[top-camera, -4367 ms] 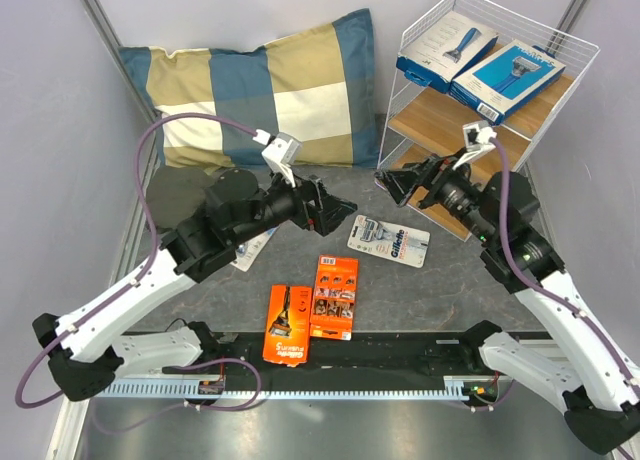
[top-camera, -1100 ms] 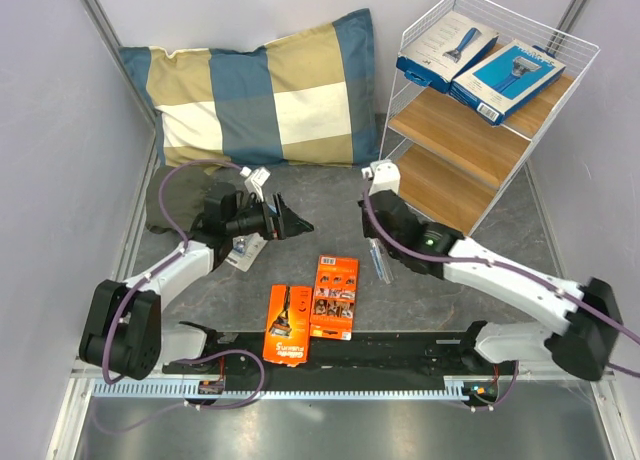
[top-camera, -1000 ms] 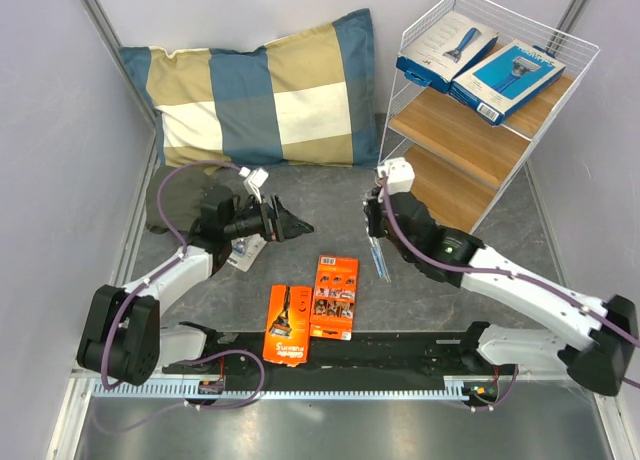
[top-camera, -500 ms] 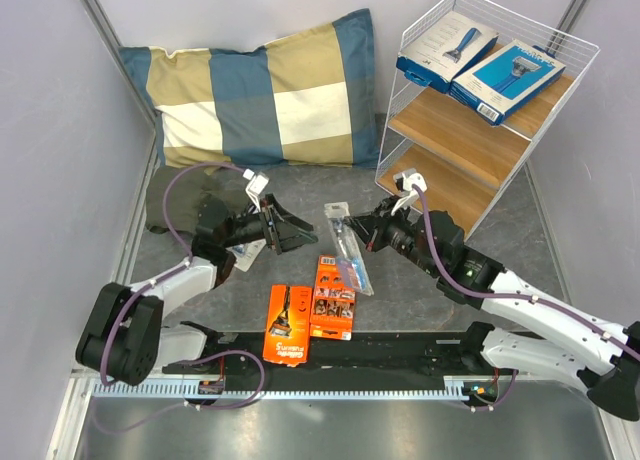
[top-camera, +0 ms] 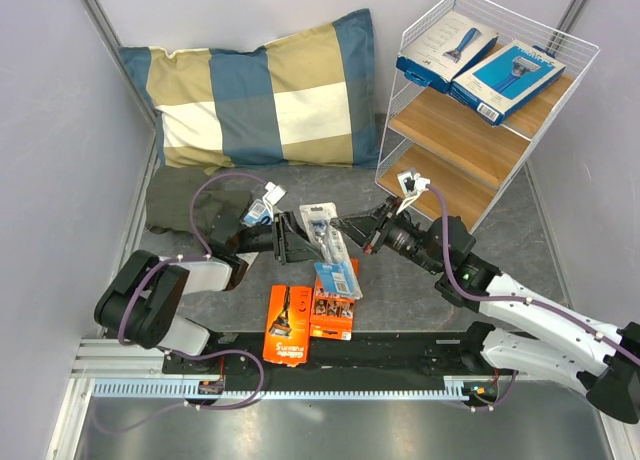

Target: Place and organize the shaving razors onto the shelf

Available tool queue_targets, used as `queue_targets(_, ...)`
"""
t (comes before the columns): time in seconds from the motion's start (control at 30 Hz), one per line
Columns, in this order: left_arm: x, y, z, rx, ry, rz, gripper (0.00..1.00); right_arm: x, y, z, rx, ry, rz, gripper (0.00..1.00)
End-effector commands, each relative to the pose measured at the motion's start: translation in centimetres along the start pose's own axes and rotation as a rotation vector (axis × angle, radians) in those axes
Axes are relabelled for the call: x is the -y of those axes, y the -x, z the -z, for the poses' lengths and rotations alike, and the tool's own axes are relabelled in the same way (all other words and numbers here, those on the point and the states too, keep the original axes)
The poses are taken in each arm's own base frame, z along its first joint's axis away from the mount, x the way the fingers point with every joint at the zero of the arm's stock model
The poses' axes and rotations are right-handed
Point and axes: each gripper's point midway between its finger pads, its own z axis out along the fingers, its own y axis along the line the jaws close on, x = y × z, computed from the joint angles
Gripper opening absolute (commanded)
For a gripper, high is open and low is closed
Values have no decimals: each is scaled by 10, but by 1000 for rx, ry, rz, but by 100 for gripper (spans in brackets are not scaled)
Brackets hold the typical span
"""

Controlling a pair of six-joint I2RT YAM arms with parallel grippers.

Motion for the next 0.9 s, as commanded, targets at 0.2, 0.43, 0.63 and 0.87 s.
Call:
queue_targets(0.2,94,24,1,63,-265,-399,45,-12,1,-7,-7,64,-16,1)
queue_targets(0.43,96,13,3,-30,-275,-388,3,3,-8,-5,-77,-7,65,51)
queue_targets(0.63,98,9,4,-105,-277,-399,2,12,-13,2,-163,-51,156,73)
queue_targets(0.87,96,9,2,-122,-256,-393,2,3,-41,0,-297,56,162,69)
